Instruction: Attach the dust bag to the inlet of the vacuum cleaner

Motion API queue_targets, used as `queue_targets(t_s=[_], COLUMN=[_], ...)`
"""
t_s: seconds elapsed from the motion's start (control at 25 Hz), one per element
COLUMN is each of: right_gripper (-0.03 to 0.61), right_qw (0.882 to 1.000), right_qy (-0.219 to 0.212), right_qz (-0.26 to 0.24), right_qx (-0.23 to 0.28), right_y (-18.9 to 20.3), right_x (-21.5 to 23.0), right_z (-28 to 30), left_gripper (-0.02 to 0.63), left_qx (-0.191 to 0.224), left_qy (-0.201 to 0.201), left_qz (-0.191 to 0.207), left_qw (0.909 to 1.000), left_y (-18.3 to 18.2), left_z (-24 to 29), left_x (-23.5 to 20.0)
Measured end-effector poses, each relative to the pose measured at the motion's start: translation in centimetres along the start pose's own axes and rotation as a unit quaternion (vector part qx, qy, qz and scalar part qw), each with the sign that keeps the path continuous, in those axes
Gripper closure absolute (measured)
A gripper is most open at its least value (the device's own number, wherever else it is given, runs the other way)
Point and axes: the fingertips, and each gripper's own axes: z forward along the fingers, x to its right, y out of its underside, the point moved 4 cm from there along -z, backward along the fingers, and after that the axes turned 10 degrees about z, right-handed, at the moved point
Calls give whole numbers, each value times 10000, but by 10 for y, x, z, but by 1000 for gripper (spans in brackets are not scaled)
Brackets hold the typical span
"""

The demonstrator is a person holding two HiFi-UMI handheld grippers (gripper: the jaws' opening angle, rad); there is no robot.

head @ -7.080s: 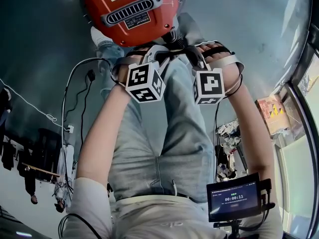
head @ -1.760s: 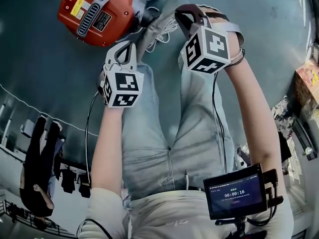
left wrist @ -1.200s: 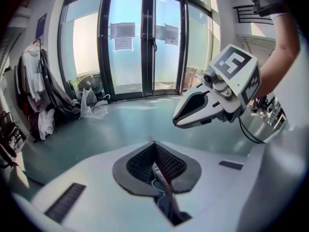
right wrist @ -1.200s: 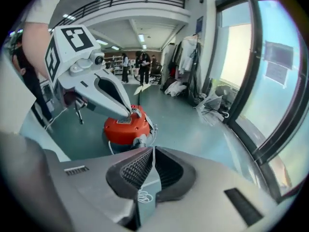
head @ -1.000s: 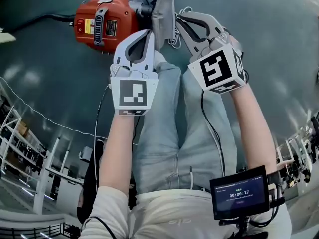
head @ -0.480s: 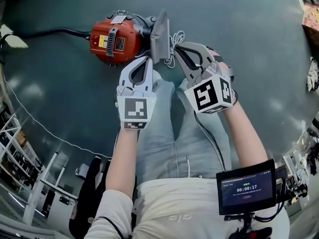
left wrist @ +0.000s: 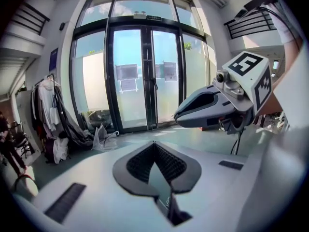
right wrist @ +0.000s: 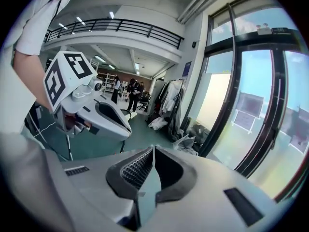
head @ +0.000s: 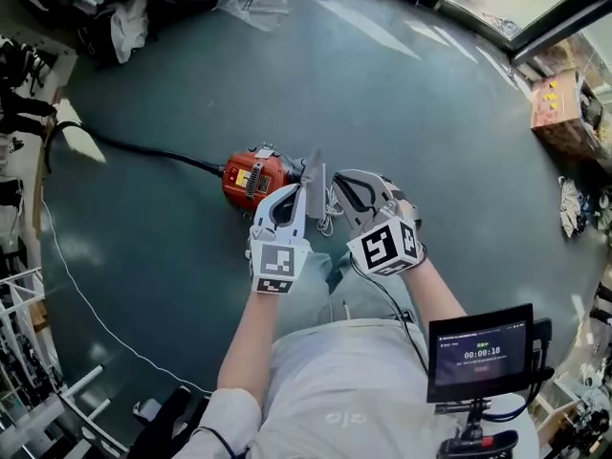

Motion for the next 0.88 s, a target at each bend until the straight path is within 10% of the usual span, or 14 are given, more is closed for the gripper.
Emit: queue_targets(t_s=[0.52,0.88], right_gripper=[555,555], right_qw=[9794,9632], right_qy=[740,678], right_qz=[-489,-414], right_qx=[1816,2568], right_y=[-221,-275], right_x=[57,66], right_z=[-146,-179], left_gripper=[604,604], left_qx=[2117,2920], left_qy=[-347,-411], left_qz=[309,299], left_qw=[9762,9551], left_y=[-232,-291], left_z=[-116,-149], left_x=[-61,-83])
